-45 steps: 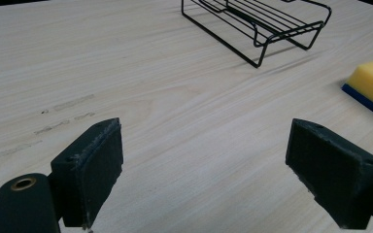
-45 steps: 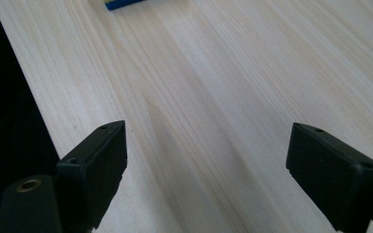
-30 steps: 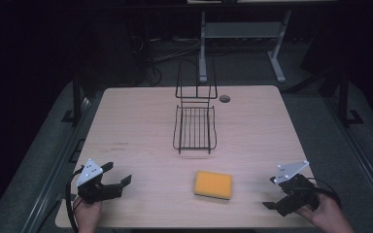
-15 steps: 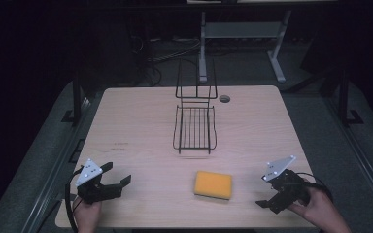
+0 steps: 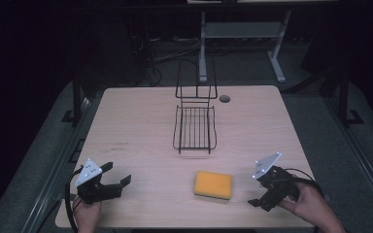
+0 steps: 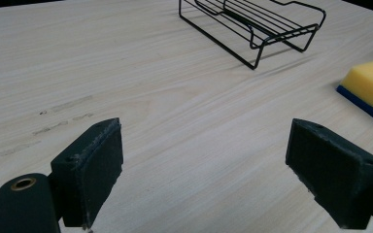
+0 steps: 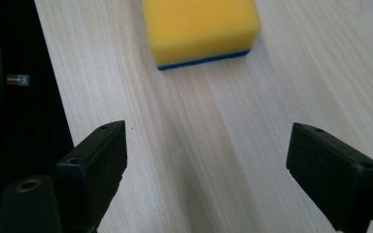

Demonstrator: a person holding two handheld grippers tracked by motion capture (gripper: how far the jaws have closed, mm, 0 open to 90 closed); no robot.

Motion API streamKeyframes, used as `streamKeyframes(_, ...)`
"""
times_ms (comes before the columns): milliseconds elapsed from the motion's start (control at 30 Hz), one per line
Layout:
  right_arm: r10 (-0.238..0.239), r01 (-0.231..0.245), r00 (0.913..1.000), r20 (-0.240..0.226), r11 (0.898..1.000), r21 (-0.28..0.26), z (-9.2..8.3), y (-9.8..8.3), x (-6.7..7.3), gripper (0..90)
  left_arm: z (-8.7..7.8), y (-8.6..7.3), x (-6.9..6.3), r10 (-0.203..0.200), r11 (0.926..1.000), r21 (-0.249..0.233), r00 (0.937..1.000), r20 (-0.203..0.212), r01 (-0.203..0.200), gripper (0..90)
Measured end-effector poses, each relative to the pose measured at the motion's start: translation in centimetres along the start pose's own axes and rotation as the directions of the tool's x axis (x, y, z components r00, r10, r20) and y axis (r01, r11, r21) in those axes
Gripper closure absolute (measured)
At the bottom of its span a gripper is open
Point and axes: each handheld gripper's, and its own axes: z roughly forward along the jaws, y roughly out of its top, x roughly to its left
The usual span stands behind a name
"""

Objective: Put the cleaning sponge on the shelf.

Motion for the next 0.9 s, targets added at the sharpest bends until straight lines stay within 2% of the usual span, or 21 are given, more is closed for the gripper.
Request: streamKeyframes(900, -0.076, 0.078, 0.9961, -0.045, 0.996, 0.041, 1.4, 4.3, 0.3, 14.5, -0.1, 0.0, 0.2, -0.004, 1.0, -0.004, 1.0, 0.002, 0.004, 12.8)
